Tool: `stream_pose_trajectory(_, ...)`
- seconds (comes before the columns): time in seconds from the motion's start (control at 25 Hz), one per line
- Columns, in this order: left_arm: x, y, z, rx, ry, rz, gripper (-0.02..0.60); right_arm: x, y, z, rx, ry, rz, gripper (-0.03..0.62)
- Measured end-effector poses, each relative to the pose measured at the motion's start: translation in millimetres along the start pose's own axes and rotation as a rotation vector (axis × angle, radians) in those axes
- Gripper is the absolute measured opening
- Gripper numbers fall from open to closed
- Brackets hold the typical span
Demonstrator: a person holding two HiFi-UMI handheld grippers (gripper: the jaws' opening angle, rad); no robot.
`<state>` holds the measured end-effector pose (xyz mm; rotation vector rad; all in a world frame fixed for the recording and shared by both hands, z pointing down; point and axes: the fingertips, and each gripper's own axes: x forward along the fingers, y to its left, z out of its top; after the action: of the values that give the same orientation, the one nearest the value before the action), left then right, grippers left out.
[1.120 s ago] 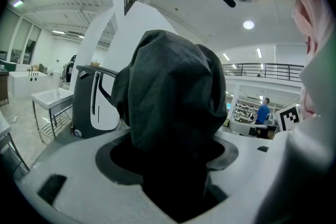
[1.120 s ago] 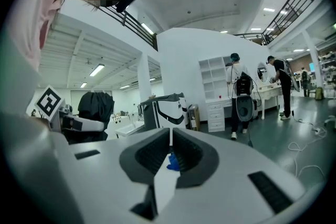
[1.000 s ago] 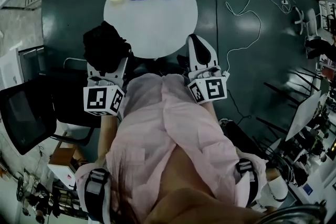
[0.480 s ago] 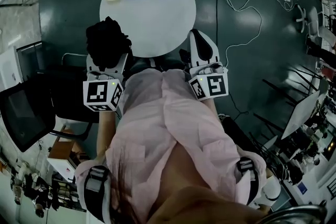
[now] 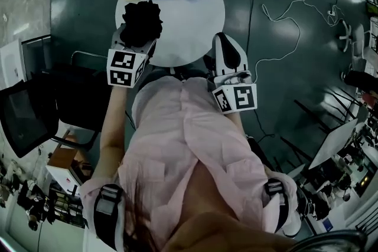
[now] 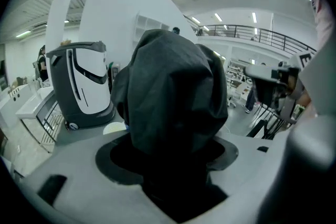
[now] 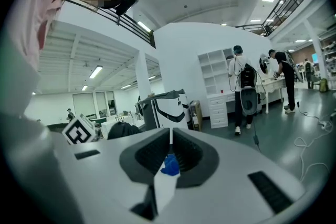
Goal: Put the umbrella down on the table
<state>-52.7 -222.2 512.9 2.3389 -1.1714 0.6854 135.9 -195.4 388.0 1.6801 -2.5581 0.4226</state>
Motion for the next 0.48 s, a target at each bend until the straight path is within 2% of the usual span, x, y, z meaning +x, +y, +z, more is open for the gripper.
stream_pose_trajectory(0.28,101.9,-2.7,-43.3,0.048,0.215,-0.095,0.321,3.2,-21.8,-3.2,0.027,0.018,-0.046,0.034)
stream_pose_trajectory(0.48,159.6,-10.5,-81.2,0.049,0.362,-0.144,0.321,4.5,-38.1,-8.0,0.048,0.046,-0.083,0.034)
